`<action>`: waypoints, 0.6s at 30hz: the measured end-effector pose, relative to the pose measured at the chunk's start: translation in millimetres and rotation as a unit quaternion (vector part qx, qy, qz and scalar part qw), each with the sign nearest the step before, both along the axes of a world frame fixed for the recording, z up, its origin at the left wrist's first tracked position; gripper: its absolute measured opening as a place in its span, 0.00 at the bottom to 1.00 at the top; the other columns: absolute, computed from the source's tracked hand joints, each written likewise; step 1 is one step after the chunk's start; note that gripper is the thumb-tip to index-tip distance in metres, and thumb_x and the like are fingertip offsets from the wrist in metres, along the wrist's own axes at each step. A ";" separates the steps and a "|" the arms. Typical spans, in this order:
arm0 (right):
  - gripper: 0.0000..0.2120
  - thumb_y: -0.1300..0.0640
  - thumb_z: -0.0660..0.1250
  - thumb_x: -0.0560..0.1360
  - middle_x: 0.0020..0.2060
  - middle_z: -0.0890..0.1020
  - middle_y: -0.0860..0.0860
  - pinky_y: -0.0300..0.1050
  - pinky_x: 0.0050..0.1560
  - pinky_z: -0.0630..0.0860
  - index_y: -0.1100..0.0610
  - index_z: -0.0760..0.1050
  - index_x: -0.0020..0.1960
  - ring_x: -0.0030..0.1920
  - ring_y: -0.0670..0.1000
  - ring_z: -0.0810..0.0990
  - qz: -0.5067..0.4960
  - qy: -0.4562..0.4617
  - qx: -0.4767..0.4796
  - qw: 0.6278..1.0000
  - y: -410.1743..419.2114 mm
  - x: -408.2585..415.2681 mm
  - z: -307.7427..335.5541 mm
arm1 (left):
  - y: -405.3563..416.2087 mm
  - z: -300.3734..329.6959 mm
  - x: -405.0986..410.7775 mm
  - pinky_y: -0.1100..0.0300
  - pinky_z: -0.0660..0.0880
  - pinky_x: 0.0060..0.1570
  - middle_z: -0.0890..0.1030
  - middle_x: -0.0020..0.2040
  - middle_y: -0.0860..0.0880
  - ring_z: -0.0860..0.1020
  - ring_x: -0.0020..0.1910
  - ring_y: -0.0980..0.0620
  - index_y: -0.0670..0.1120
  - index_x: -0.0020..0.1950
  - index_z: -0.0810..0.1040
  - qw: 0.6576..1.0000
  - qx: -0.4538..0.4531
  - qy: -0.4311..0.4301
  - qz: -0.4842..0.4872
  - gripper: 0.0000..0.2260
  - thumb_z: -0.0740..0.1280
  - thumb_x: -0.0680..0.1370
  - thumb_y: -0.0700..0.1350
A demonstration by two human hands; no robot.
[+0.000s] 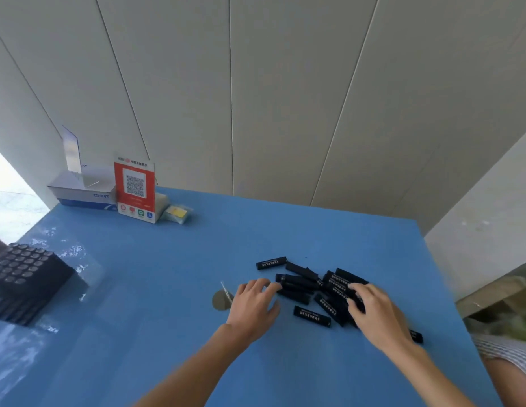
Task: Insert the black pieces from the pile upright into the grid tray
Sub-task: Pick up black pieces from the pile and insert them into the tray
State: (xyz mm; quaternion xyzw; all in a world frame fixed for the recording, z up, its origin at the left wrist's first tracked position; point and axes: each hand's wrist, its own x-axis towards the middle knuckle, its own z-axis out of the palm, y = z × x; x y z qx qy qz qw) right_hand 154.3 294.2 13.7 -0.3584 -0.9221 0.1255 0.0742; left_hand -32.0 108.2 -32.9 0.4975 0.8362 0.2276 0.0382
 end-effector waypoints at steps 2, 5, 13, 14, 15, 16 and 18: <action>0.14 0.51 0.63 0.76 0.51 0.78 0.46 0.39 0.44 0.73 0.52 0.74 0.61 0.53 0.49 0.75 0.014 -0.021 0.002 1.000 13.8 12.8 -2.3 | 11.5 0.1 16.4 0.57 0.64 0.60 0.75 0.60 0.51 0.72 0.59 0.49 0.51 0.64 0.72 1.000 0.006 0.000 -0.008 0.15 0.61 0.77 0.50; 0.14 0.49 0.63 0.76 0.50 0.77 0.44 0.39 0.47 0.73 0.49 0.73 0.60 0.54 0.47 0.74 0.031 -0.063 -0.010 0.997 32.3 34.3 -5.6 | 25.5 -1.9 39.5 0.56 0.70 0.54 0.77 0.56 0.51 0.76 0.54 0.49 0.51 0.61 0.74 1.000 0.003 0.003 -0.019 0.14 0.64 0.75 0.50; 0.17 0.46 0.63 0.75 0.54 0.75 0.41 0.36 0.50 0.70 0.46 0.69 0.63 0.57 0.45 0.72 0.098 -0.106 -0.020 0.989 56.0 72.7 -14.6 | 39.1 -14.5 80.8 0.57 0.65 0.57 0.73 0.61 0.52 0.70 0.60 0.49 0.52 0.64 0.71 0.999 -0.038 0.012 -0.002 0.15 0.60 0.78 0.50; 0.17 0.47 0.63 0.75 0.55 0.75 0.41 0.35 0.51 0.69 0.46 0.69 0.64 0.57 0.44 0.72 0.106 -0.110 -0.019 0.988 57.6 75.3 -15.9 | 39.7 -13.3 83.1 0.58 0.63 0.57 0.72 0.62 0.52 0.69 0.61 0.49 0.52 0.65 0.70 0.999 -0.041 0.014 0.004 0.15 0.59 0.79 0.50; 0.17 0.48 0.63 0.76 0.55 0.75 0.41 0.35 0.50 0.69 0.46 0.69 0.64 0.57 0.44 0.72 0.110 -0.113 -0.020 0.987 58.8 77.5 -16.8 | 40.0 -11.7 85.3 0.58 0.63 0.58 0.72 0.63 0.53 0.68 0.61 0.49 0.52 0.66 0.69 0.999 -0.047 0.015 0.007 0.15 0.59 0.79 0.50; 0.17 0.48 0.63 0.76 0.55 0.75 0.41 0.35 0.51 0.69 0.46 0.69 0.64 0.57 0.44 0.72 0.112 -0.112 -0.023 0.987 59.9 79.1 -17.9 | 40.2 -9.9 87.4 0.58 0.62 0.58 0.72 0.63 0.53 0.68 0.62 0.49 0.52 0.66 0.69 0.998 -0.053 0.016 0.008 0.15 0.59 0.79 0.49; 0.17 0.50 0.64 0.76 0.56 0.75 0.41 0.36 0.52 0.70 0.47 0.70 0.64 0.57 0.45 0.72 0.116 -0.101 -0.030 0.988 61.6 80.7 -20.7 | 39.8 -7.7 91.1 0.57 0.63 0.58 0.73 0.63 0.53 0.69 0.61 0.48 0.51 0.65 0.70 0.998 -0.061 0.014 0.011 0.14 0.60 0.79 0.48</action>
